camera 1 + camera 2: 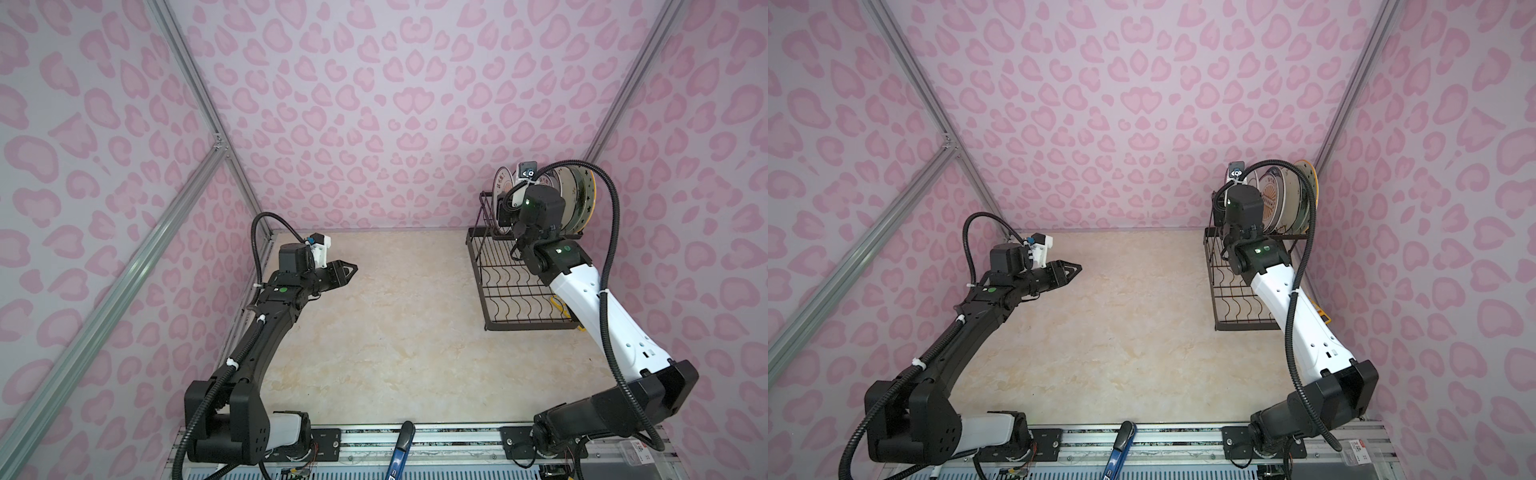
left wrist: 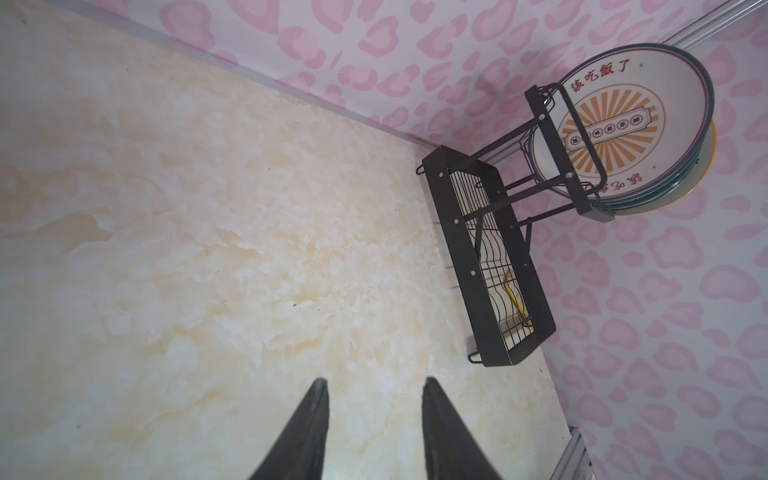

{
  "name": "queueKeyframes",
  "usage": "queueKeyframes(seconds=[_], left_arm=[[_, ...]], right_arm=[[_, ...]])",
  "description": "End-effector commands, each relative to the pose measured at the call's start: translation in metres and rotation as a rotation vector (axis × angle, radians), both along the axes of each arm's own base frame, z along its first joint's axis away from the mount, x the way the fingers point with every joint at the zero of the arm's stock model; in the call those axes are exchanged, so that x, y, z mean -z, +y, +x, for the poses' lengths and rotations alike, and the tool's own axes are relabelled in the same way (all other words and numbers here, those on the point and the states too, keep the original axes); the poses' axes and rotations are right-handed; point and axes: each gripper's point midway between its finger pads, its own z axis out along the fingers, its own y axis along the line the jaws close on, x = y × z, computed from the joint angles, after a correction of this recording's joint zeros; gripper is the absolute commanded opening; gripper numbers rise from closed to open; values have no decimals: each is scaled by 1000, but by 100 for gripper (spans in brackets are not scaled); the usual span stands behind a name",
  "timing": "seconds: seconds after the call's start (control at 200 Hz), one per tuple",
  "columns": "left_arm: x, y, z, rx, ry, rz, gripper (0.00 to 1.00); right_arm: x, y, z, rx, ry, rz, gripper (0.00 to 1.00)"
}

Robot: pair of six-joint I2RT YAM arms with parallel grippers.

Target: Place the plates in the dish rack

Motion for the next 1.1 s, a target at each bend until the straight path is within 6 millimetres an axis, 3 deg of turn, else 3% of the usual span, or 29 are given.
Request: queueKeyframes(seconds=[0.0,0.055,0.09,0.12,0.135,0.15,0.16,0.525,0.72,0.97,1.1], left_arm=[[-31,3,8,-9,-107,9,49],[-39,4,10,-13,-127,11,53],[-45,4,10,-11,-138,12,57],[-49,4,10,-12,-145,10,65],[-50,4,11,-13,-147,10,73],[-52,4,11,-14,-152,10,92],[-53,4,11,-14,-155,10,99],[-76,18,6,-86,-190,62,97],[-95,18,1,-62,-252,104,98],[-108,70,9,-316,-343,313,97],[-94,90,13,-399,-289,362,97]], right_arm=[[-15,20,-6,-129,-79,69,70],[-3,22,-10,-146,-58,72,72],[0,24,-12,-161,-53,79,92],[3,25,-13,-173,-43,82,97],[4,26,-15,-182,-41,85,97],[5,26,-16,-188,-40,87,97],[5,27,-16,-192,-39,88,97],[-3,5,-46,-132,-83,133,97],[12,-2,-62,-129,-73,140,97],[55,-13,-71,-143,23,129,97],[70,-19,-73,-146,-15,147,97]])
